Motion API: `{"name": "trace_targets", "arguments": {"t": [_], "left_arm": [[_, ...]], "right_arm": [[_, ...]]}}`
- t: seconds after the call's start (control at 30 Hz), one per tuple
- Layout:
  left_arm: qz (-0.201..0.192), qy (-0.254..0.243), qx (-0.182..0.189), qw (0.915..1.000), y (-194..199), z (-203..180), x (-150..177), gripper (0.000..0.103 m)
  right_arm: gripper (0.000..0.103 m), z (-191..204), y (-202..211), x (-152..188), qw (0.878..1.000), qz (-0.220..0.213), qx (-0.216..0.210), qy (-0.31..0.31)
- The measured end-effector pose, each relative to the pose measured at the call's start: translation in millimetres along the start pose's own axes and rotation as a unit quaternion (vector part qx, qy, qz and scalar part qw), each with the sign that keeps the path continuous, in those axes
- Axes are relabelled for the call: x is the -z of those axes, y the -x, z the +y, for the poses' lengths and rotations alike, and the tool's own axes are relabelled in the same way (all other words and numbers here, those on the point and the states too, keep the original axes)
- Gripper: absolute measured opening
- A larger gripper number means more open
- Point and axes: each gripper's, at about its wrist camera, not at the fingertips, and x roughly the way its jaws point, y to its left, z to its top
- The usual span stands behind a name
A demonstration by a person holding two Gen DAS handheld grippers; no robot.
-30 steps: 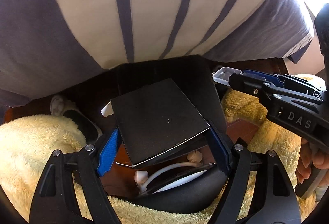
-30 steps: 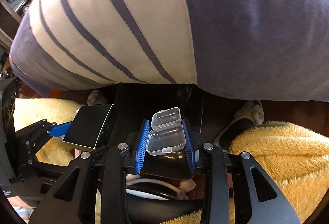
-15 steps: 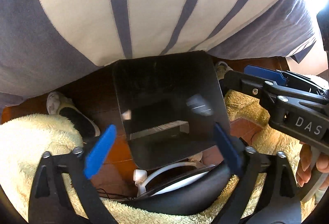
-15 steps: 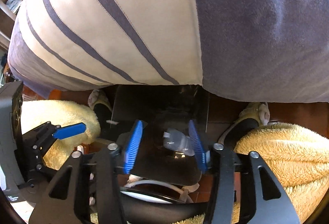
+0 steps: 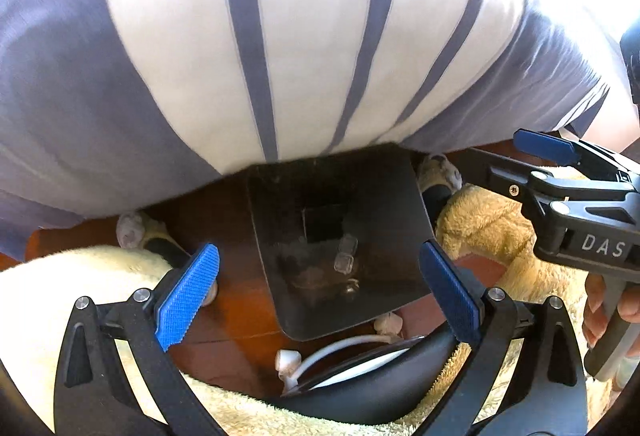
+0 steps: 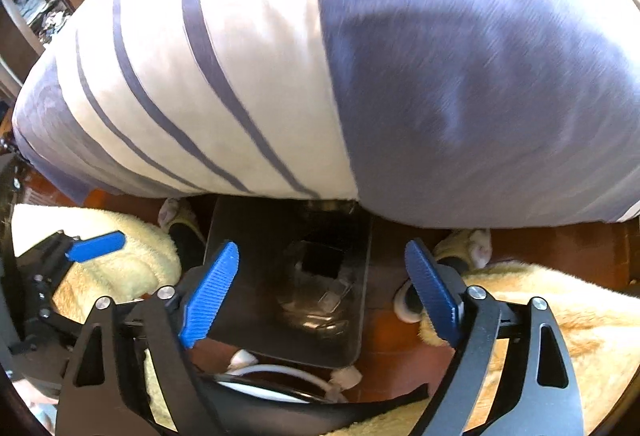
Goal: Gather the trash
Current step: 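Open both grippers to drop the case and box into the bin, then raise both open grippers back up over the bed items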
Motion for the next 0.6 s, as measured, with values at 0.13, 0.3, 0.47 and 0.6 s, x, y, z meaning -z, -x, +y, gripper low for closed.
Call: {"name": "trace_targets", "arguments": {"t": [0.13, 0.3, 0.47, 0.6], "left_arm": [[-0.027, 0.0, -0.002, 0.9996, 22.6, 0.0, -4.5, 0.095], [-0.07, 0.0, -0.006, 0.9975, 55.7, 0.8, -16.3, 0.095], [-0.114, 0.002, -0.026, 0.9932, 85.8, 4.6, -30.7, 0.095], [-0.14, 0.005, -0.045, 0.9892, 105.8, 11.1, -47.1, 0.094]], "right_arm": [[0.09, -4.8, 23.8, -9.6, 0.999, -0.033, 0.012, -0.001], [0.091, -8.4, 58.6, -25.2, 0.996, -0.082, 0.026, 0.0], [0.091, -4.8, 80.8, -42.5, 0.993, -0.114, 0.024, 0.005], [0.091, -3.2, 94.7, -60.5, 0.988, -0.146, 0.037, 0.02]]}}
